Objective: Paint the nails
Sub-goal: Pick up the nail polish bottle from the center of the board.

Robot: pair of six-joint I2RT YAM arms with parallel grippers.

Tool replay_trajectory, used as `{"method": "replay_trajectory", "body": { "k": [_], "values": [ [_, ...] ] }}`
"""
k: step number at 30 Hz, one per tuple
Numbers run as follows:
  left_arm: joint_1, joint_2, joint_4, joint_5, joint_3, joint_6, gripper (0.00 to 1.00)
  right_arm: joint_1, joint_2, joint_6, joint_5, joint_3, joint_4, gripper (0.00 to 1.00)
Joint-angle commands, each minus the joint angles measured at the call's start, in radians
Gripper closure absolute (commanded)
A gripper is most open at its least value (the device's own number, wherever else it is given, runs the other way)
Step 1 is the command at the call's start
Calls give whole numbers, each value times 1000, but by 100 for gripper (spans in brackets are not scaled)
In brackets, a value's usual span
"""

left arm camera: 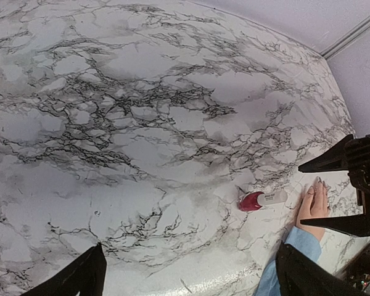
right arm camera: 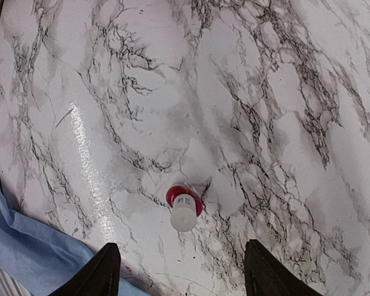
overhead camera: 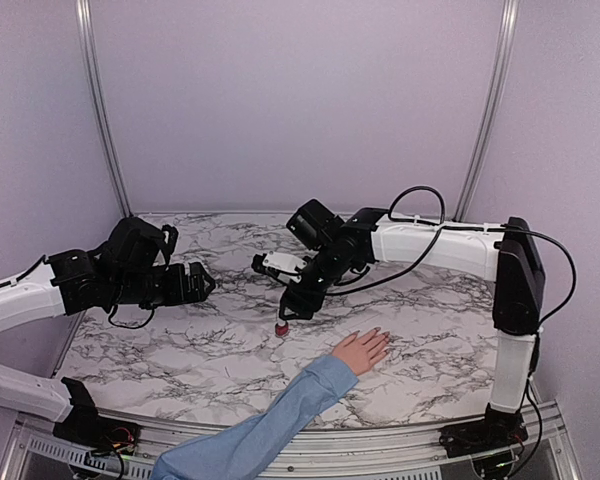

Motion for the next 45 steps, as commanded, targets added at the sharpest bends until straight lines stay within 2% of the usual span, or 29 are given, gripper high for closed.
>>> {"method": "replay_trajectory", "body": {
  "k": [1,11,16,19,28,38,41,45],
  "values": [
    [6,10,16,5,-2,20,1,3,33,10,14,61,-1,34],
    [6,14,16,13,6,21,1,3,84,20,21,77,10,42],
    [7,25,17,17,12,13,1,3,102,33,22,62,43,51],
    [7,32,17,18,15,10,1,3,109,35,22,57,50,54],
    [7,36,30,-38,6,-14,7,3,119,33,22,43,63,62],
    [9,-16,81,-94,-45,-9,8,3,127,37,12,30,79,73],
    [8,-26,90,-100,-56,5,8,3,126,35,10,36,74,79],
    [7,-55,133,-95,-88,53,8,3,116,39,7,55,57,92]
  ]
}}
